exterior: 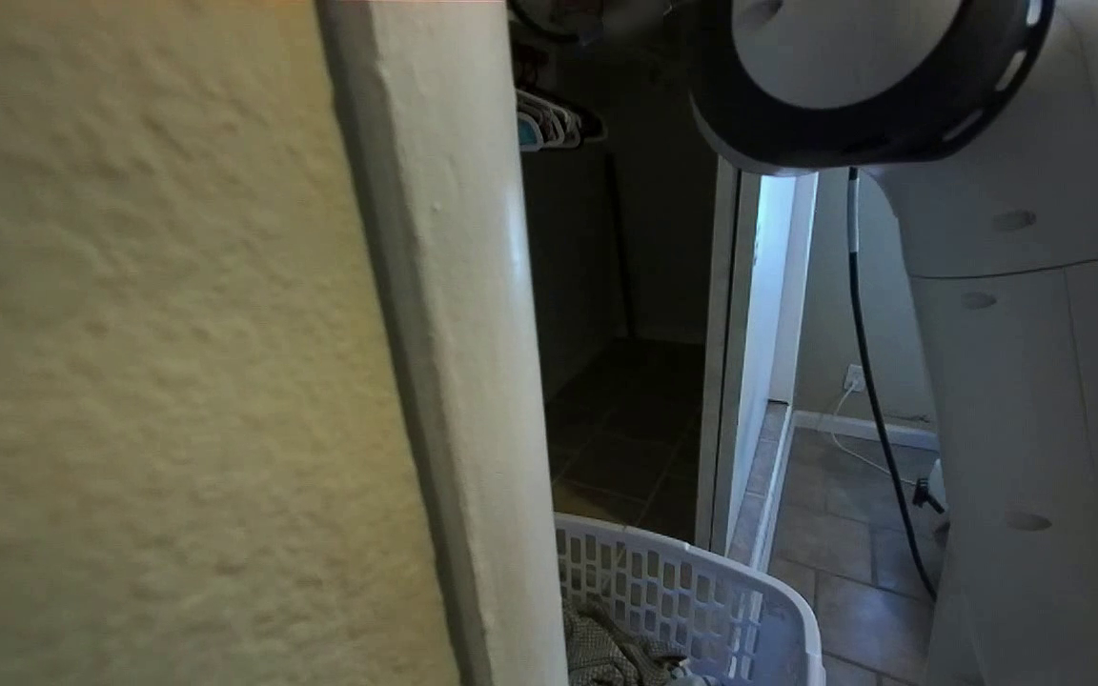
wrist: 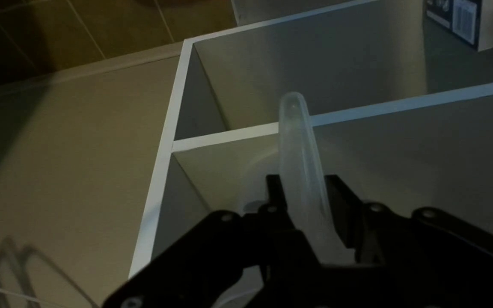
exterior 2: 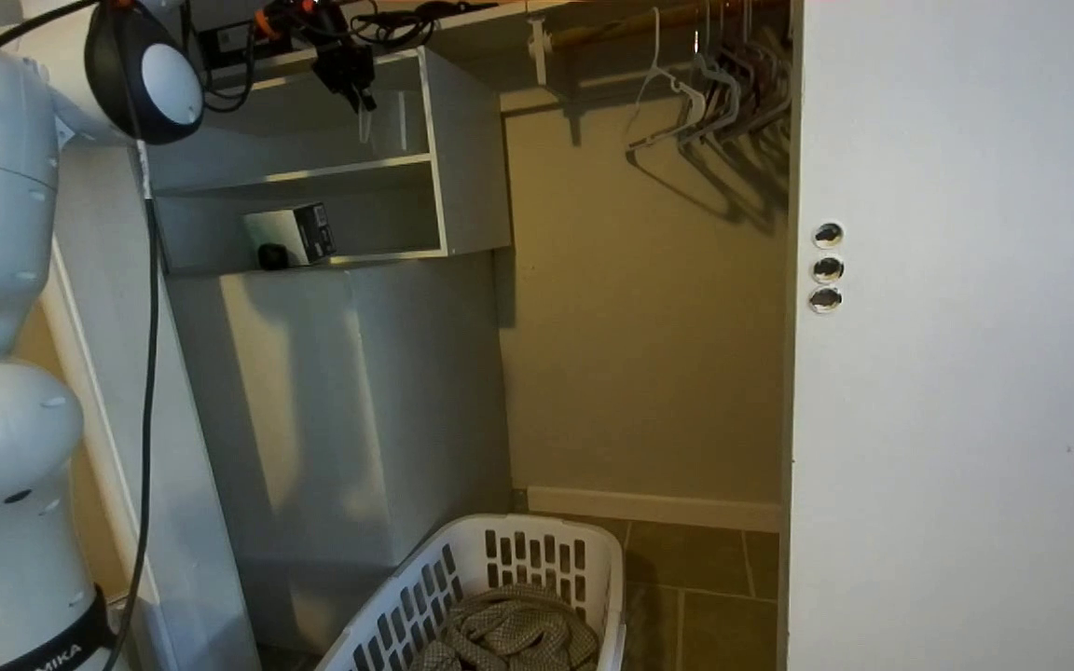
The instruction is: Move the clear jar from the bottom shelf onto the top shelf
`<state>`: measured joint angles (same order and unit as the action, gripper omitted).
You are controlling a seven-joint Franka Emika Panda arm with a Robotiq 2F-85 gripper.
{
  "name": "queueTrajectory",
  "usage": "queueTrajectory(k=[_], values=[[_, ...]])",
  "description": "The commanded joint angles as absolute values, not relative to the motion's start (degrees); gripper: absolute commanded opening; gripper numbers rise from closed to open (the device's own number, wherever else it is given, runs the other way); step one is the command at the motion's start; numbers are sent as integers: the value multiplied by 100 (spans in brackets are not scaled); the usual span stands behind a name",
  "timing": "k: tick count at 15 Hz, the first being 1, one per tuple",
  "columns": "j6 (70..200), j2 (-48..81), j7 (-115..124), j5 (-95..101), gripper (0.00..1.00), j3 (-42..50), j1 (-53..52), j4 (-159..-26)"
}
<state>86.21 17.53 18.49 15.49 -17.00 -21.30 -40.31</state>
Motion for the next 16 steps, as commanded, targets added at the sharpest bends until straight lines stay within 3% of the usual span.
queueTrajectory(k=[1,16], values=[[8776,1868,1926,1643,7,-1670,-2172,-3953],[8427,1735,1845,1588,7,-1662,-2148,-3925]])
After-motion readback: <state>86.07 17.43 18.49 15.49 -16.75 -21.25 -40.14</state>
